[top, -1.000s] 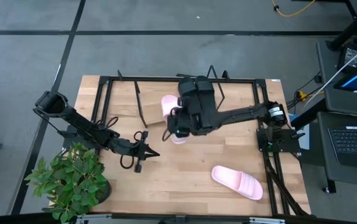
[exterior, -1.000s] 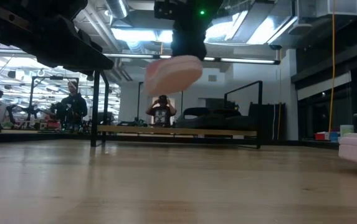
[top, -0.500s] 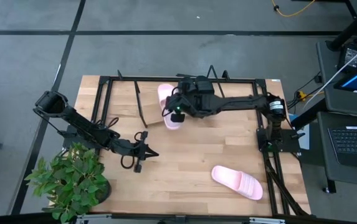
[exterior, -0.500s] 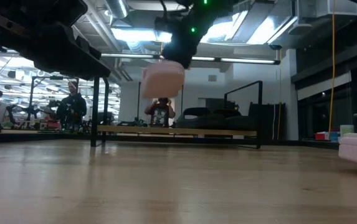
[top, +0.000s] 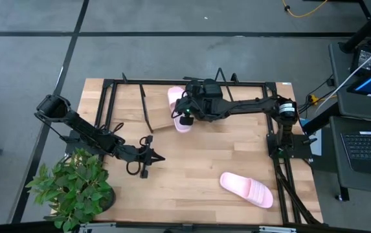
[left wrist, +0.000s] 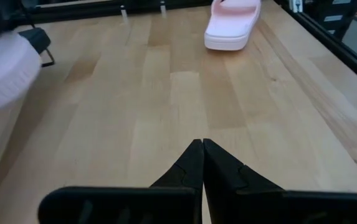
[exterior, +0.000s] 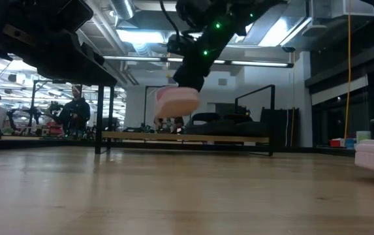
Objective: Pick and place slides into the shelf
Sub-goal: Put the left pink slipper on the shelf, then put the pink slipper on the shelf
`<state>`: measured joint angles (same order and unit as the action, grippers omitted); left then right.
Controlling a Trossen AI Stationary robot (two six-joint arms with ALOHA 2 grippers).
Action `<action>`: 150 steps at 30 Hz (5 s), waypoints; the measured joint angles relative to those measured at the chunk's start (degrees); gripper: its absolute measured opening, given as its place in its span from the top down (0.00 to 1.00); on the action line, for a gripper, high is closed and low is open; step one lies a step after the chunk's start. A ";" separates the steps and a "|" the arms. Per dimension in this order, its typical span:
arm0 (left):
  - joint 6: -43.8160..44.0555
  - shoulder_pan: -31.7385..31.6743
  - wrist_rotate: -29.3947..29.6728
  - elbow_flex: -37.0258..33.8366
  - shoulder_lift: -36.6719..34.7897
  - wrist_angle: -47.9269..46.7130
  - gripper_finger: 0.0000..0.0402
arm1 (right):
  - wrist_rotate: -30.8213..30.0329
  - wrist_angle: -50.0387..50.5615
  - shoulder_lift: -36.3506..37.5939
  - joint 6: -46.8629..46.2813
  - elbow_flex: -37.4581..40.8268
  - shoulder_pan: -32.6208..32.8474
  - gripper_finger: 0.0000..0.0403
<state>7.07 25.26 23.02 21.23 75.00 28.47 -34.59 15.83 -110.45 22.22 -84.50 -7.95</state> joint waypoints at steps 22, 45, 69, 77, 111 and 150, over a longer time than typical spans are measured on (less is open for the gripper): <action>-0.15 0.00 0.49 0.00 0.00 0.02 1.00 | 6.38 -6.75 -0.07 0.54 3.47 -4.86 0.97; -0.15 0.02 0.53 -0.02 0.00 0.04 1.00 | 12.40 -7.87 -0.40 0.39 3.45 -8.02 0.97; -0.13 0.02 0.53 -0.04 0.00 0.22 1.00 | 11.39 -7.58 -3.77 0.52 3.45 -8.13 0.97; -0.13 0.01 0.53 -0.03 0.00 0.24 1.00 | 11.26 -7.51 -4.51 0.55 3.42 -8.13 0.97; 0.02 0.02 0.51 -0.02 0.00 0.26 1.00 | 11.21 -6.60 -4.55 3.78 3.42 -8.15 0.90; 0.24 0.00 0.51 -0.02 0.00 0.28 1.00 | 8.11 -6.42 -4.63 9.79 3.45 -7.11 0.57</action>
<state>7.31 25.26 23.53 21.21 75.00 28.75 -26.48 9.42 -115.09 32.01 -81.06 -15.06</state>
